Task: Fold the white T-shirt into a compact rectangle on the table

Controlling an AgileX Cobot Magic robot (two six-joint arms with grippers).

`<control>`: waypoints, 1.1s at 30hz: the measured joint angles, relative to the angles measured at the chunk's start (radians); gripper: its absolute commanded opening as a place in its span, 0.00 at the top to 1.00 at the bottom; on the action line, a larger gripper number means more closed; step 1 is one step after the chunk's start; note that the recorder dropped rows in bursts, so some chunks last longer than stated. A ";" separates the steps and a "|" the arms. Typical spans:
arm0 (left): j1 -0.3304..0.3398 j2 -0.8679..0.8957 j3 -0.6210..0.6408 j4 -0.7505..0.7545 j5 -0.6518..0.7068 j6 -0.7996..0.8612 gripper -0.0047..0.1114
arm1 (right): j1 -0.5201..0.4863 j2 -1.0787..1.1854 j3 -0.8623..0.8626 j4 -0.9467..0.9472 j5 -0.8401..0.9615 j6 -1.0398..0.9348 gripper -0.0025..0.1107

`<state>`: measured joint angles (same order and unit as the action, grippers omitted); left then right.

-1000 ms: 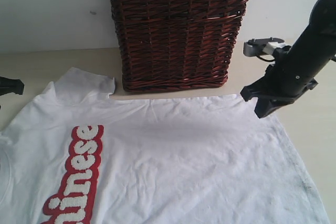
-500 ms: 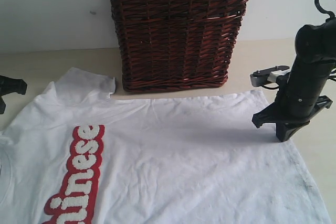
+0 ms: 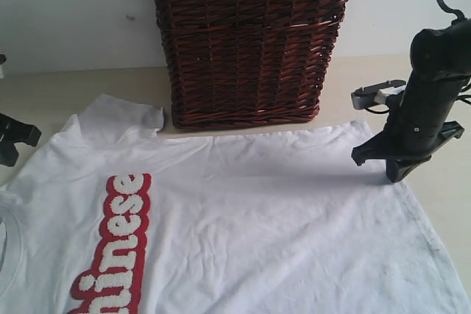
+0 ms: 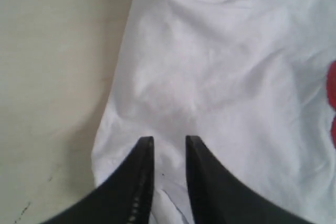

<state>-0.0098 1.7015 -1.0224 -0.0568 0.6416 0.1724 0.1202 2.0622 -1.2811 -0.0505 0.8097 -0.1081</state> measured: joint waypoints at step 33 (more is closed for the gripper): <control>-0.199 -0.077 0.354 0.526 0.169 0.694 0.24 | 0.000 -0.240 -0.038 0.354 0.002 -0.218 0.98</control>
<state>-0.2090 1.6242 -0.6682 0.4693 0.8102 0.8668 0.1202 1.8226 -1.3189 0.3031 0.8121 -0.3263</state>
